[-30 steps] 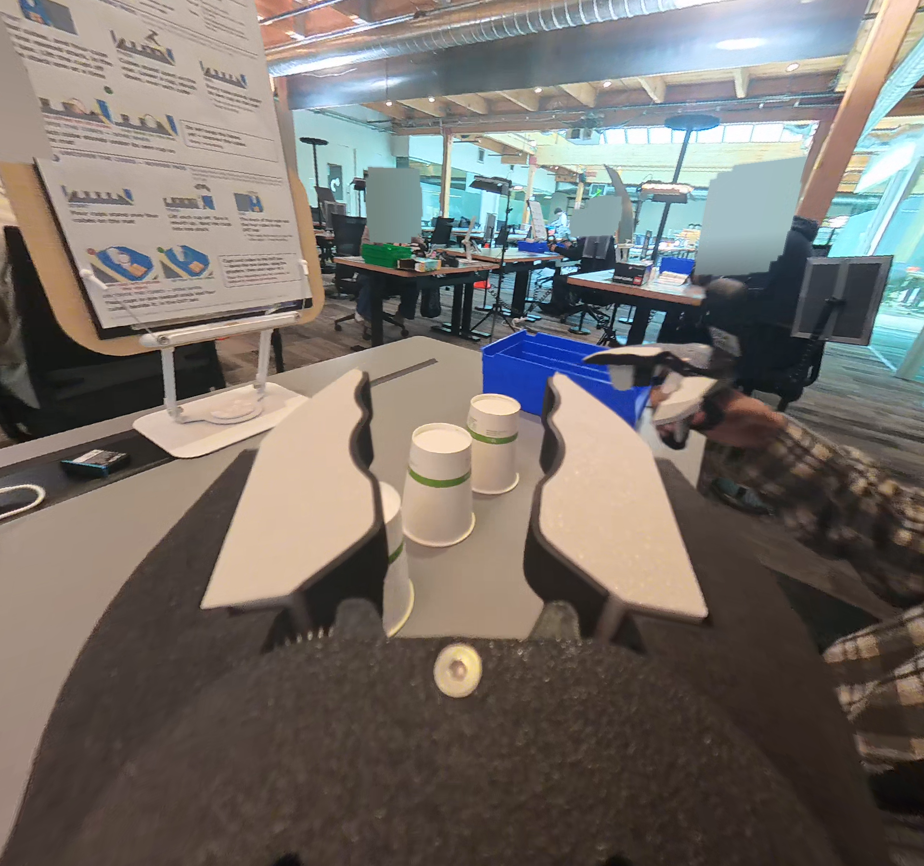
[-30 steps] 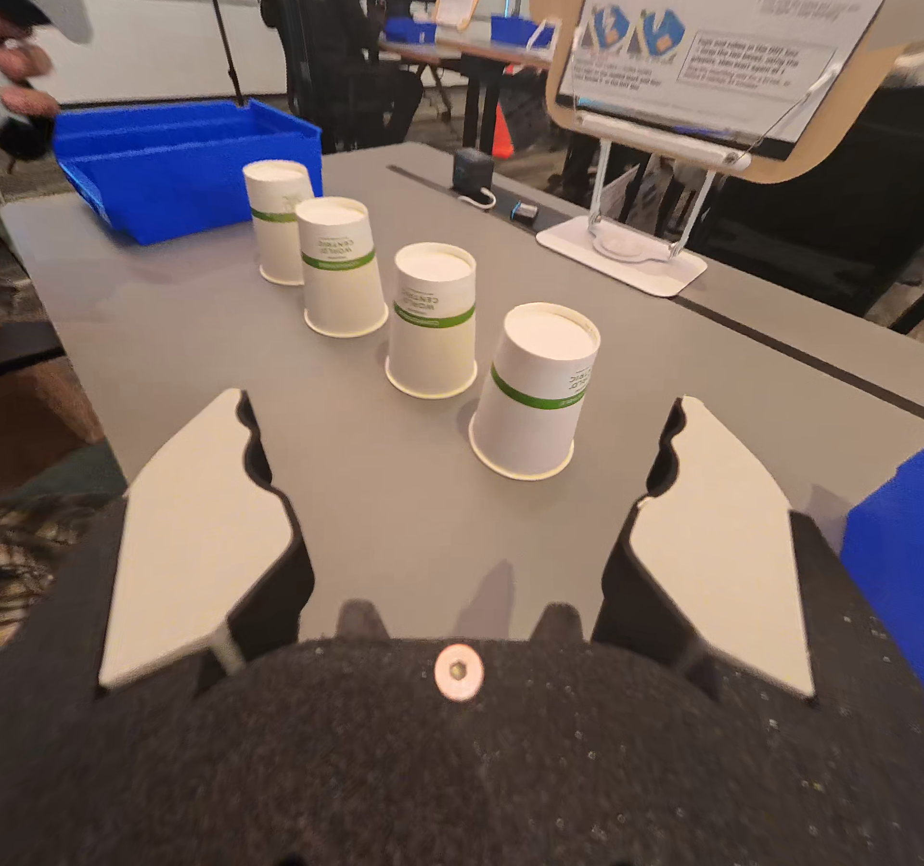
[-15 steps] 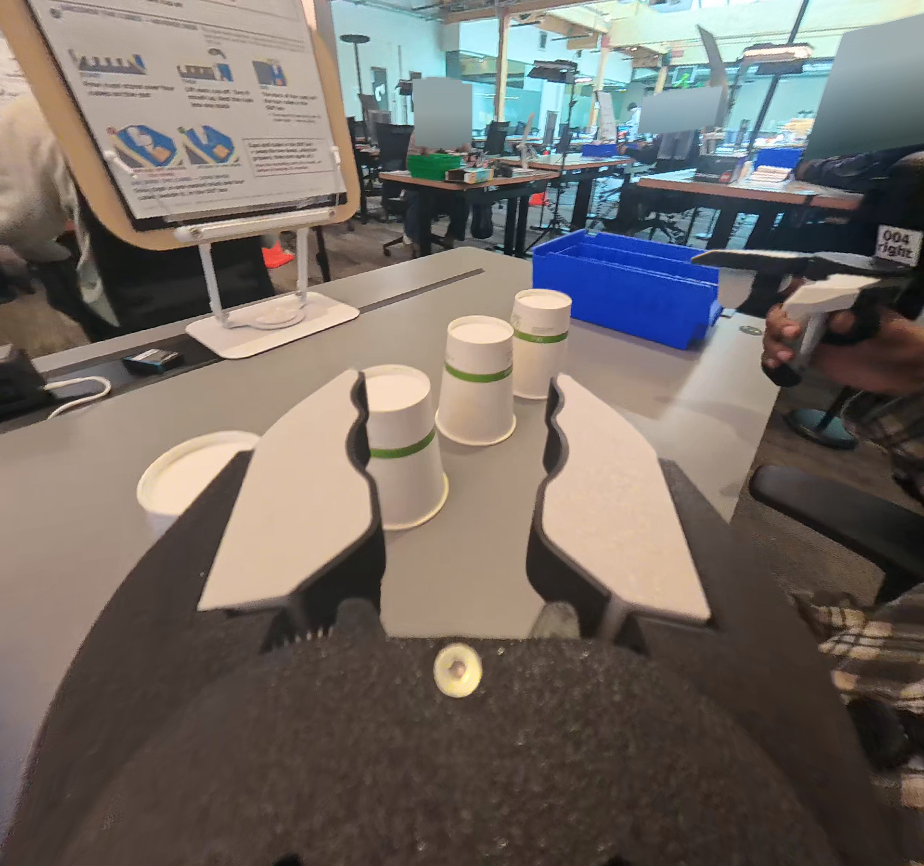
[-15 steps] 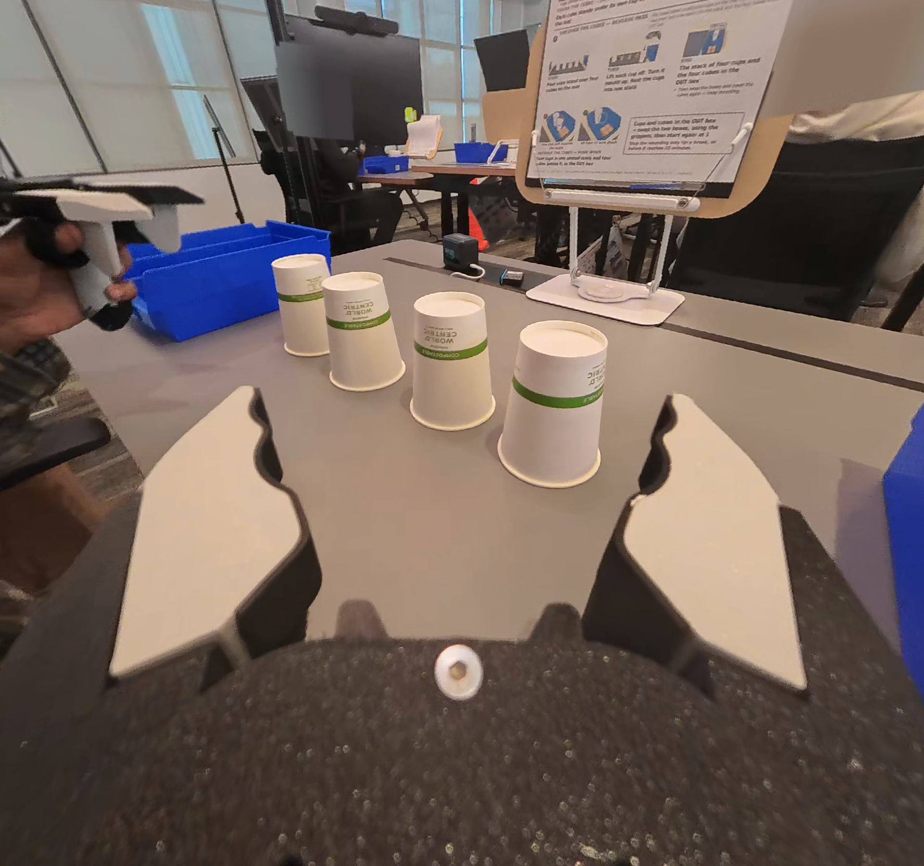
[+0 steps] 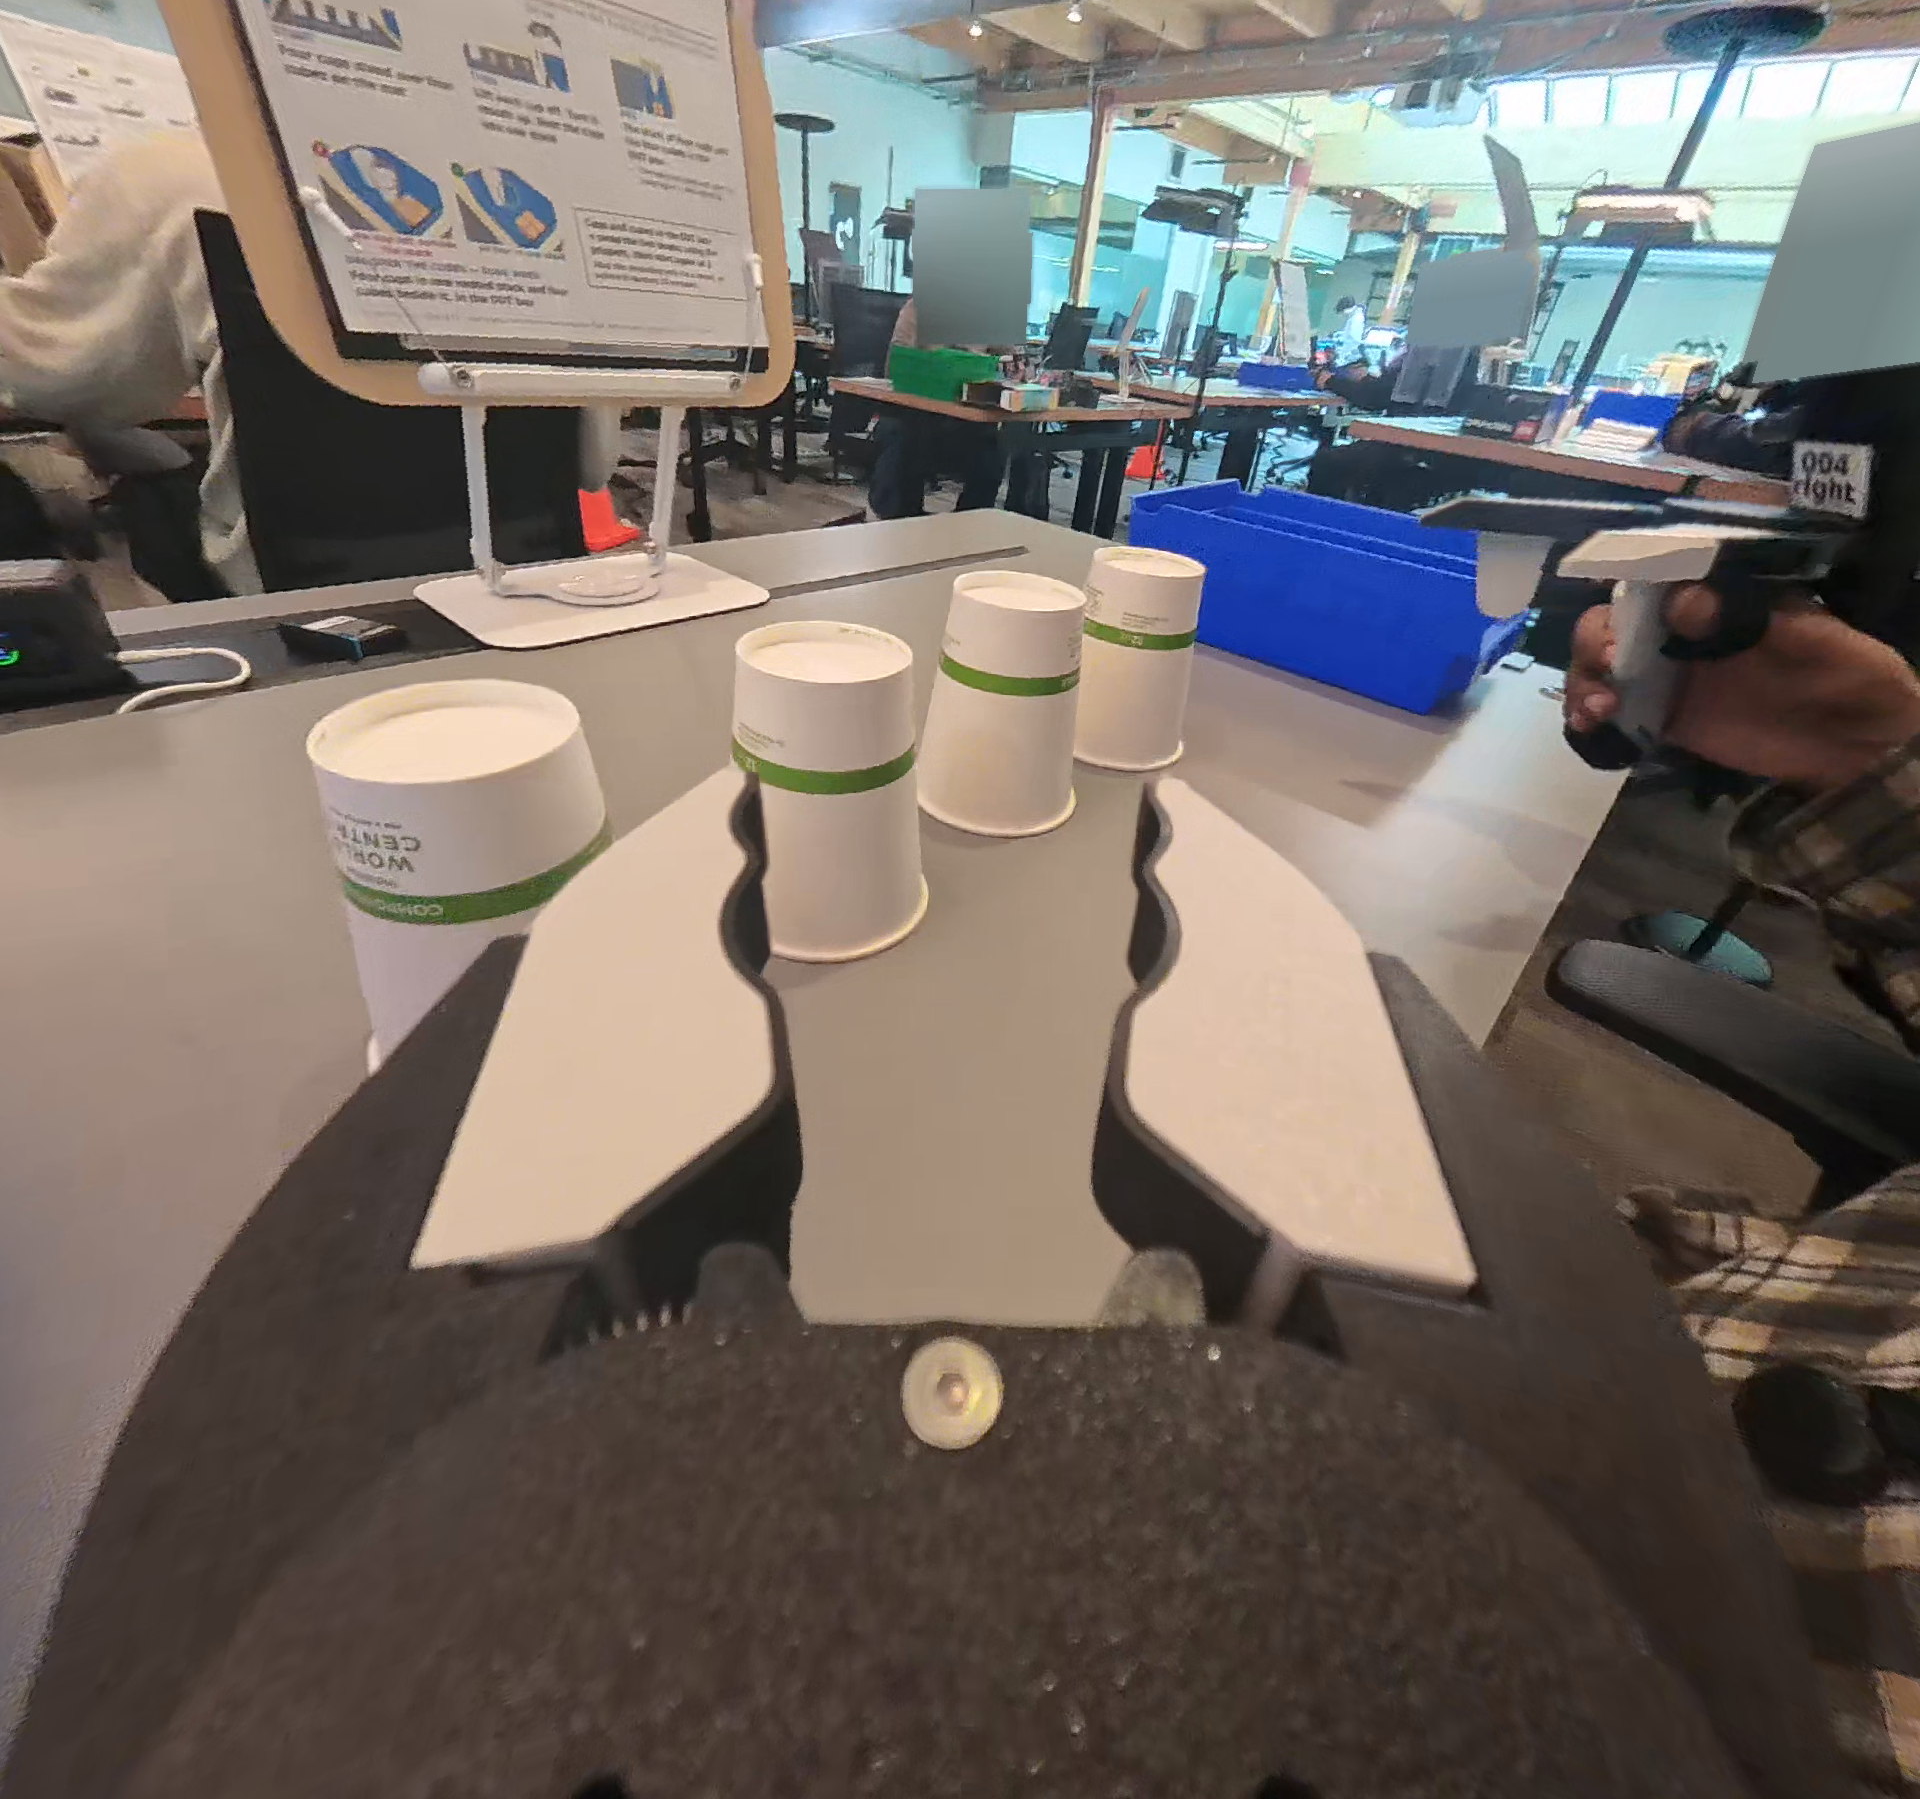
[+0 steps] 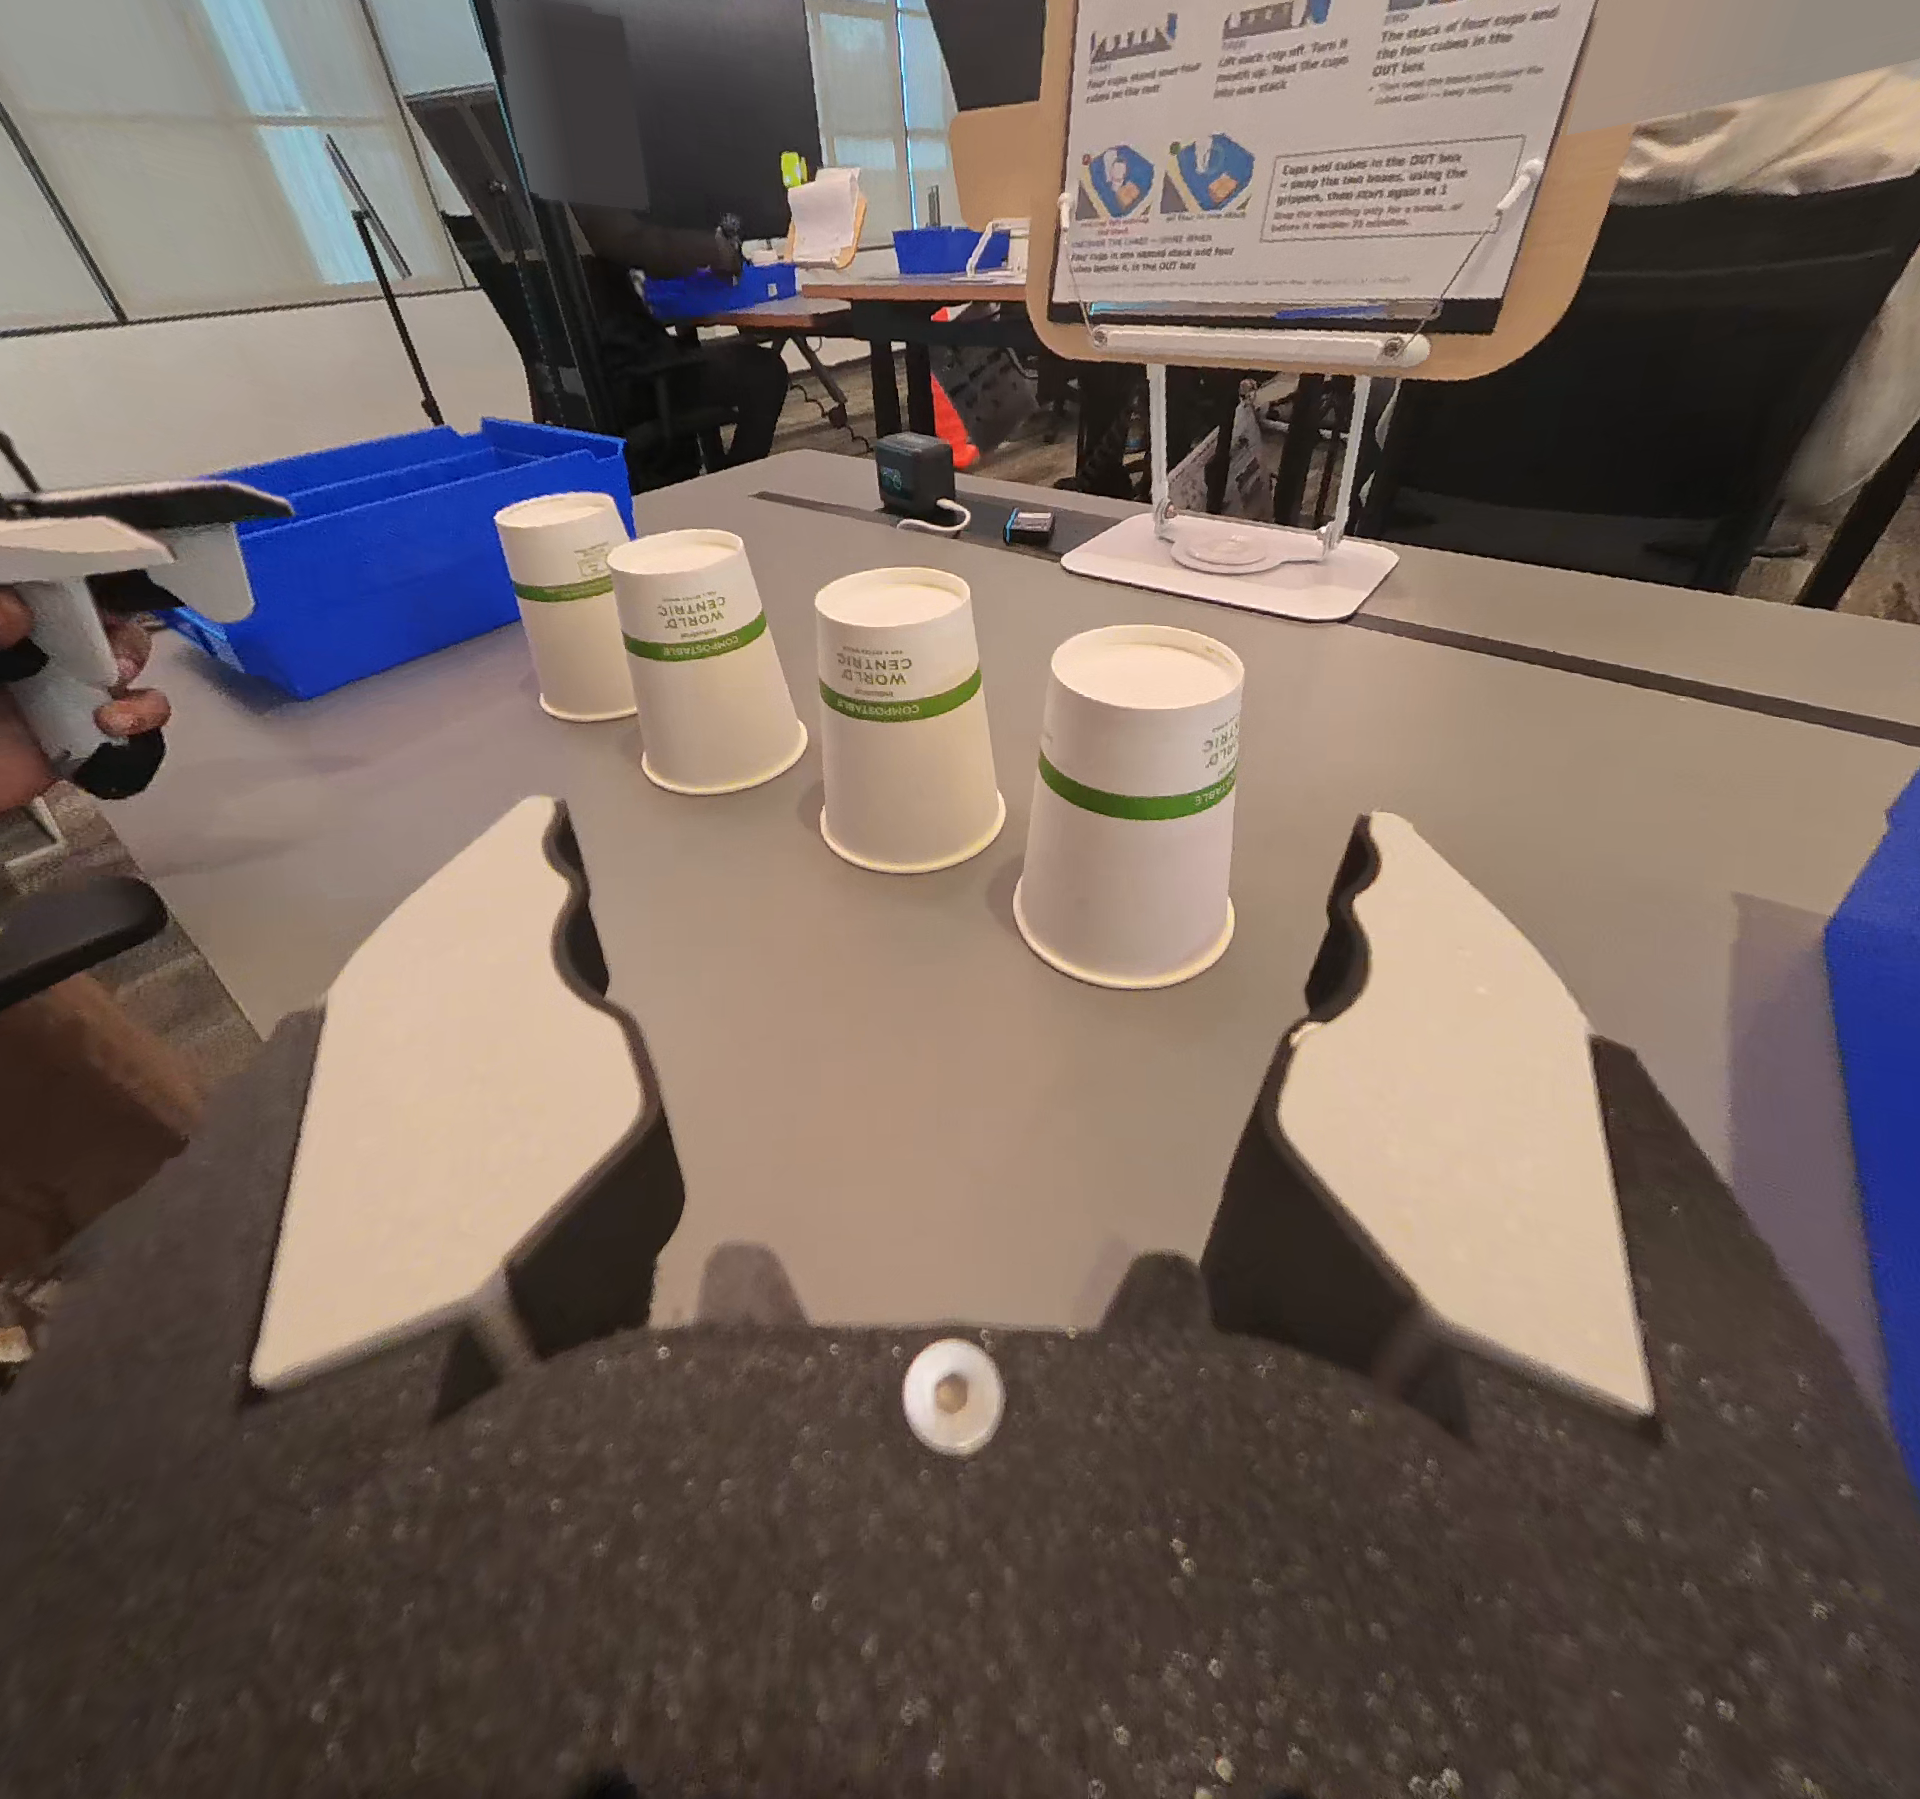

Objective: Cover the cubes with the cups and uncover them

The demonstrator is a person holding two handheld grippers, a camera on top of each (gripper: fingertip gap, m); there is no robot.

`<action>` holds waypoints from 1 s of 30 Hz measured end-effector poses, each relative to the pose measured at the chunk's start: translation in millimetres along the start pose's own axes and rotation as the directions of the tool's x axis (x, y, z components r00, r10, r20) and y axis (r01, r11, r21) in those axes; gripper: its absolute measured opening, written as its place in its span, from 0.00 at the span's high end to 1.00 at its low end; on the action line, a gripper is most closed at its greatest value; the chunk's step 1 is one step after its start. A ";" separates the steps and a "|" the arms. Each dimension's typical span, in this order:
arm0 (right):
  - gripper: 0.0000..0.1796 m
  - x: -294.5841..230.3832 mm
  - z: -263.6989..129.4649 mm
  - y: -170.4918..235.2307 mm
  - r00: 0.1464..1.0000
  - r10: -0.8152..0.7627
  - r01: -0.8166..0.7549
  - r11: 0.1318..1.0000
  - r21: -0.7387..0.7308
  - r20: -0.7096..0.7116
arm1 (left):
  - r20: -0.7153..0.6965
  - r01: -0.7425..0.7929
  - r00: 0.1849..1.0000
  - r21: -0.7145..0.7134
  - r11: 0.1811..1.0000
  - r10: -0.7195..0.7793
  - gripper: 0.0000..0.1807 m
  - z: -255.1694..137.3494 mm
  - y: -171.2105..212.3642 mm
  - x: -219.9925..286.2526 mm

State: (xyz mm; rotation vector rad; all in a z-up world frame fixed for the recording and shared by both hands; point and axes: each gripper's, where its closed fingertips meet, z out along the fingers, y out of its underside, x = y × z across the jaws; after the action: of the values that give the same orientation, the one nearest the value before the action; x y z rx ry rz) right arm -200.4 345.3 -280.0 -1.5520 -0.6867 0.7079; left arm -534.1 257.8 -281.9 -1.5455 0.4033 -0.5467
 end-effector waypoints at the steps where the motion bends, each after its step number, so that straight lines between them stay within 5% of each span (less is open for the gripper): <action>1: 0.27 -0.5 1.0 -0.4 1.000 -0.011 0.011 1.000 -0.005 0.000 | 0.001 -0.016 1.000 -0.003 1.000 0.016 0.63 -1.0 0.7 0.7; 30: 0.30 -6.6 16.9 17.8 0.999 -0.025 0.029 0.992 -0.119 0.036 | -0.018 -0.078 0.997 0.012 0.997 0.079 0.65 0.5 10.4 9.3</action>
State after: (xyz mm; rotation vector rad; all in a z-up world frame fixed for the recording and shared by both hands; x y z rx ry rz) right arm -217.2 349.4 -298.7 -1.6396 -0.7871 0.6851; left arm -525.4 252.4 -291.4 -1.5082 0.4725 -0.5017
